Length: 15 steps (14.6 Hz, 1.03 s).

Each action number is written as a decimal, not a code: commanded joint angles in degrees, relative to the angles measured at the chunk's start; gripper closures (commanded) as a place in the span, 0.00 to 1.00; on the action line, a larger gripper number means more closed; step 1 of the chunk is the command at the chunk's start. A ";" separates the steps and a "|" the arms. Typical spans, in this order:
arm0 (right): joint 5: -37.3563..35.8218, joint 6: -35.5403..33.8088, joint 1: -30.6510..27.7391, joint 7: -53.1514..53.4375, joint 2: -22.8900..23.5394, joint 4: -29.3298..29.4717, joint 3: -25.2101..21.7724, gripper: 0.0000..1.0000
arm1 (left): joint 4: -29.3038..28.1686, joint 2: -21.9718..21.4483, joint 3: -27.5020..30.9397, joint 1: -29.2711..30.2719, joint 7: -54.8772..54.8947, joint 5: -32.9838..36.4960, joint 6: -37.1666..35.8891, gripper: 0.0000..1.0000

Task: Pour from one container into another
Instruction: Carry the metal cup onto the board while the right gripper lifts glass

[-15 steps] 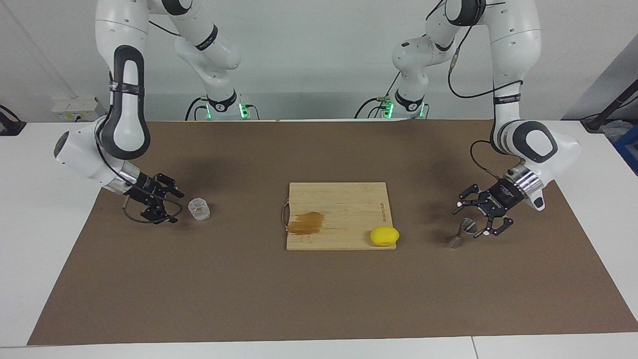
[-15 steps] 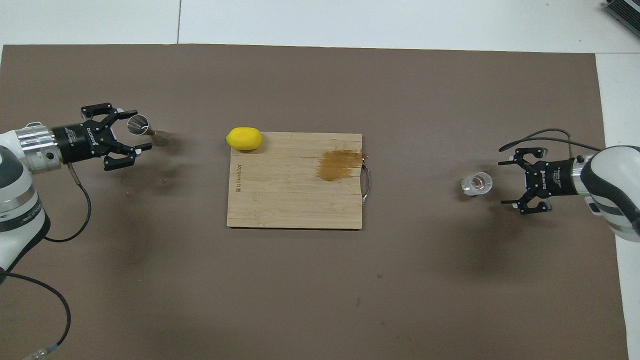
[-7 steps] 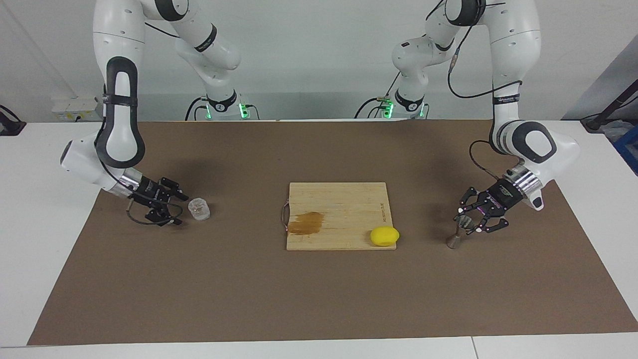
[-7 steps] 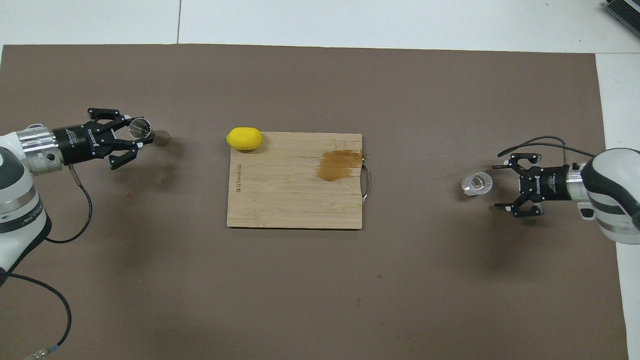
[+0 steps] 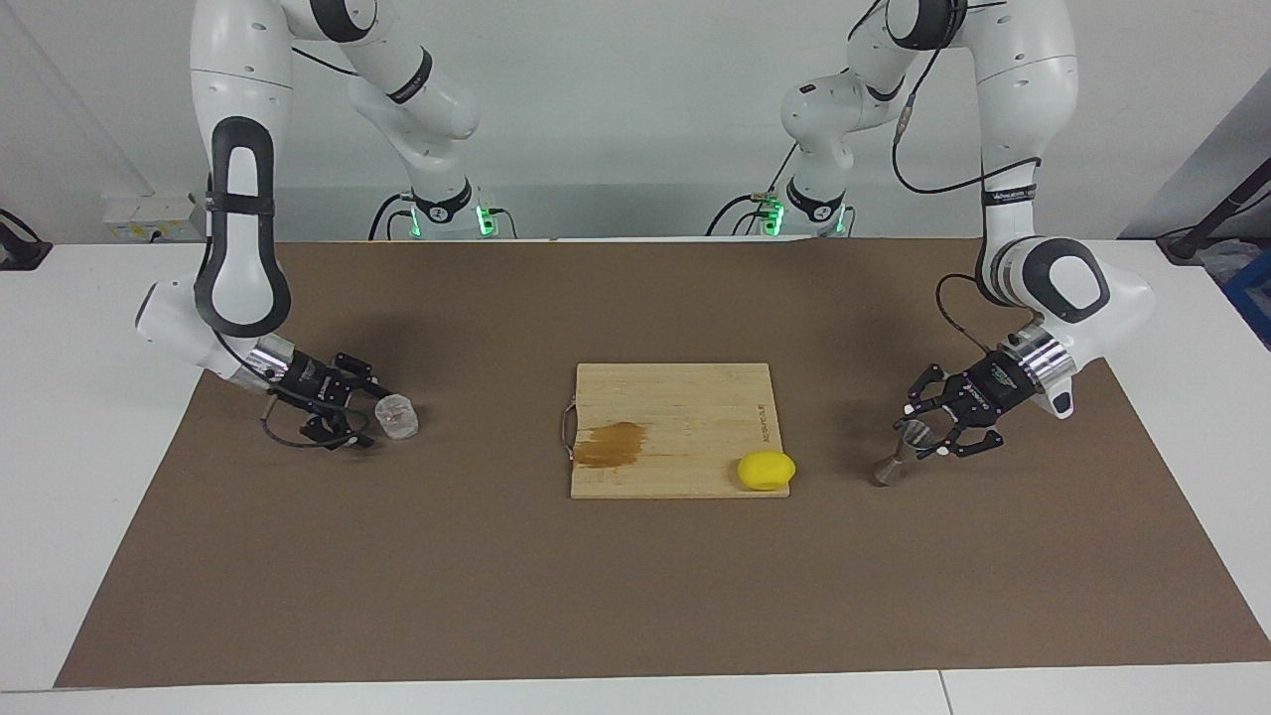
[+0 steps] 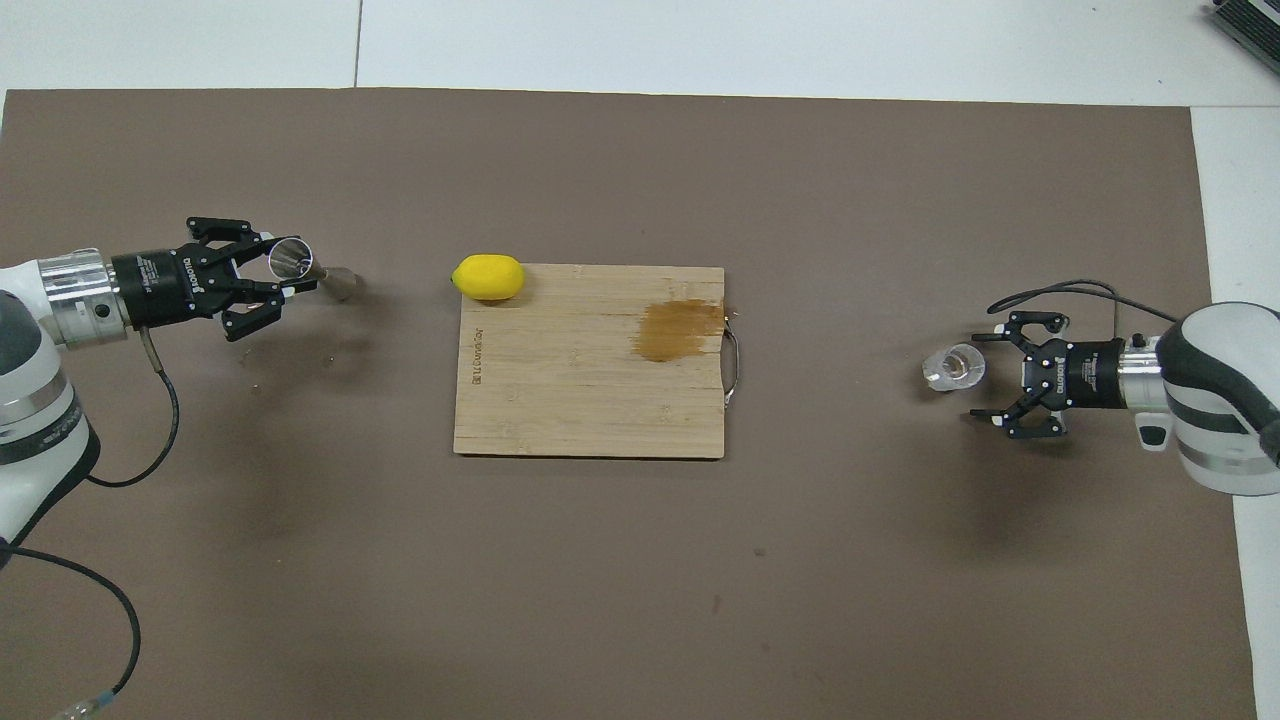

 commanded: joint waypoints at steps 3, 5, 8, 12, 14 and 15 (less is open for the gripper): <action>4.49 0.42 0.42 0.35 -1.52 -2.69 0.63 0.00 | -0.89 -5.77 0.29 -5.06 -3.18 -0.82 -2.49 1.00; 6.76 0.59 0.51 0.35 -1.70 -3.39 0.63 0.00 | -1.06 -7.89 0.38 -8.49 -3.36 -0.91 -2.23 1.00; 9.76 0.94 1.64 0.44 -1.70 -3.39 0.54 0.00 | -2.73 -10.79 0.29 -13.85 -3.62 -1.08 0.13 1.00; 9.77 0.86 1.65 0.88 -1.70 -3.48 0.54 0.00 | -5.63 -12.47 0.20 -24.04 -8.53 -6.68 10.66 1.00; 9.77 0.94 1.65 1.14 -1.70 -3.39 0.54 0.00 | -6.77 -12.55 0.20 -29.40 -8.63 -11.08 16.99 1.00; 9.77 1.03 1.65 1.23 -1.70 -3.39 0.54 0.00 | -6.86 -12.47 0.20 -31.95 -8.63 -13.63 20.42 1.00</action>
